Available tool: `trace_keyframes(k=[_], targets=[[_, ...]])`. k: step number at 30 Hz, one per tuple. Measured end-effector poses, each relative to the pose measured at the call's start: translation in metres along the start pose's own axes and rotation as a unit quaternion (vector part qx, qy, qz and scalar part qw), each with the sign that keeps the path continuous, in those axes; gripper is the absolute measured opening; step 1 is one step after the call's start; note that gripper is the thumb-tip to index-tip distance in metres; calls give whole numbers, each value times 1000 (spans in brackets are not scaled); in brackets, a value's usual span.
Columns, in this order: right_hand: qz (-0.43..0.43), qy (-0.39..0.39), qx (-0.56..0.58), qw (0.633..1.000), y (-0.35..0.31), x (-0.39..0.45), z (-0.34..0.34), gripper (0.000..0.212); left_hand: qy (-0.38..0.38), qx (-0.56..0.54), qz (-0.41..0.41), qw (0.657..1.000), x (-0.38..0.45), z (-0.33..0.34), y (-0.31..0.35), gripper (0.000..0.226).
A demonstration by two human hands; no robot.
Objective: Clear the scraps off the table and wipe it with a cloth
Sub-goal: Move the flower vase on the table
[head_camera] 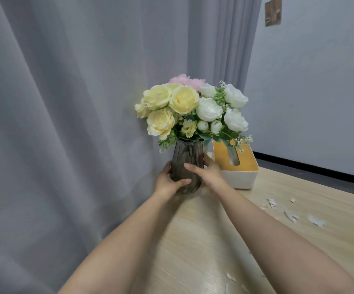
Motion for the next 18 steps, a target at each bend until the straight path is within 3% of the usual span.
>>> trace_keyframes(k=[3,11,18], targets=[[-3,11,-15,1000,11,7,1,76,0,2,5,1000,3,3,-6,90],[-20,12,2,1000,20,9,-4,65,13,-4,11,1000,2,12,-15,88],[-28,10,-24,999,25,8,-14,72,21,-11,18,1000,-3,23,-17,92]])
Point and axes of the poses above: each hand's wrist, its own x-axis towards the middle knuckle, its own z-axis out of the palm, y = z × x, the point moved 8 cm from there along x, towards the middle knuckle
